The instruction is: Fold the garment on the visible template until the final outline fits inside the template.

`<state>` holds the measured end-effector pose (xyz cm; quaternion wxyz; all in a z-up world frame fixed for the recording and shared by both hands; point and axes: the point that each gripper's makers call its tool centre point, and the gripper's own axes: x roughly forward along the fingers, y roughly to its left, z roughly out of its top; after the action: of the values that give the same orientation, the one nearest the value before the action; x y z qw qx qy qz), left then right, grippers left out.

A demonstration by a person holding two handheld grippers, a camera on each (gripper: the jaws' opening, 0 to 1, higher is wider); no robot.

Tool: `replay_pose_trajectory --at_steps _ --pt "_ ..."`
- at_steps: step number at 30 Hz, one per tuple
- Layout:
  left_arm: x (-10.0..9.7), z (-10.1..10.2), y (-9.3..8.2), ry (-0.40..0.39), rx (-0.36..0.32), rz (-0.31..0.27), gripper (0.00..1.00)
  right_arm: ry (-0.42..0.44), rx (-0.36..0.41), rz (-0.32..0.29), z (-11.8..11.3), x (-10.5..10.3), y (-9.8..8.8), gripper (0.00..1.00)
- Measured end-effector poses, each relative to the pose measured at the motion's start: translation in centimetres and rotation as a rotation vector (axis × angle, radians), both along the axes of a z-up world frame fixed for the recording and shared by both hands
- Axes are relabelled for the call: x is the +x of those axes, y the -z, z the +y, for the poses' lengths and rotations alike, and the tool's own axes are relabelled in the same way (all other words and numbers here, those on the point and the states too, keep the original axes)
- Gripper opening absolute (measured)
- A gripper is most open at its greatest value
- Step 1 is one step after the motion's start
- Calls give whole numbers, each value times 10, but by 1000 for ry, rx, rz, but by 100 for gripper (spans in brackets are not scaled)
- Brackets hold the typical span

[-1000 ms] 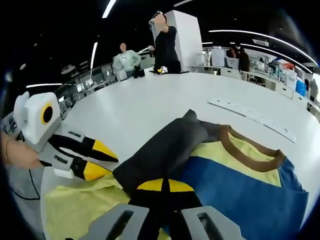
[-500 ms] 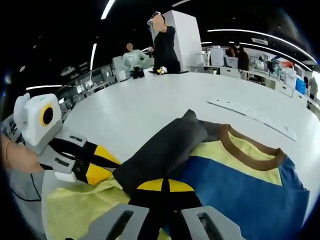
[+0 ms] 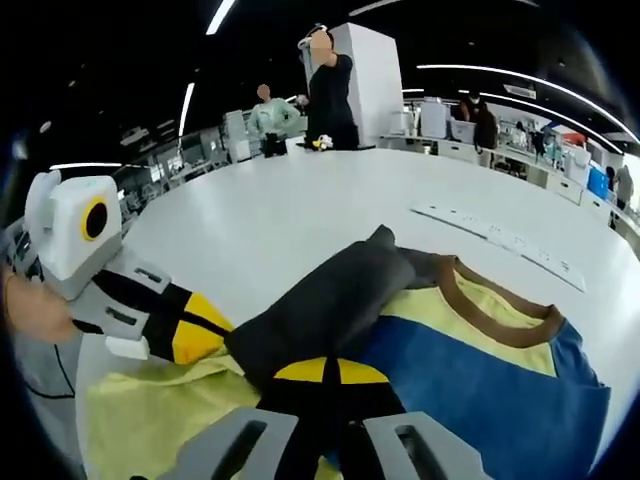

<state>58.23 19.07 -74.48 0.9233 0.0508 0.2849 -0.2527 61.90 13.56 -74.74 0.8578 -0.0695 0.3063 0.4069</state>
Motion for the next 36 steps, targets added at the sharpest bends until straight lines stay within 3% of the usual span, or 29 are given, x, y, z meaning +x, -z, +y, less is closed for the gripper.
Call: replay_pose_trajectory --at_steps 2,15,25,36 --pt "1 2 -3 -1 1 -12 0 13 18 -1 -2 2 -4 0" --pt "5 4 -15 -14 -30 -46 0 28 68 29 -8 1 -11 36" --pt "4 10 -18 -12 -30 -51 0 62 54 69 -19 -1 0 42" --pt "3 16 -20 -2 -24 -51 0 69 79 79 -20 0 -1 42"
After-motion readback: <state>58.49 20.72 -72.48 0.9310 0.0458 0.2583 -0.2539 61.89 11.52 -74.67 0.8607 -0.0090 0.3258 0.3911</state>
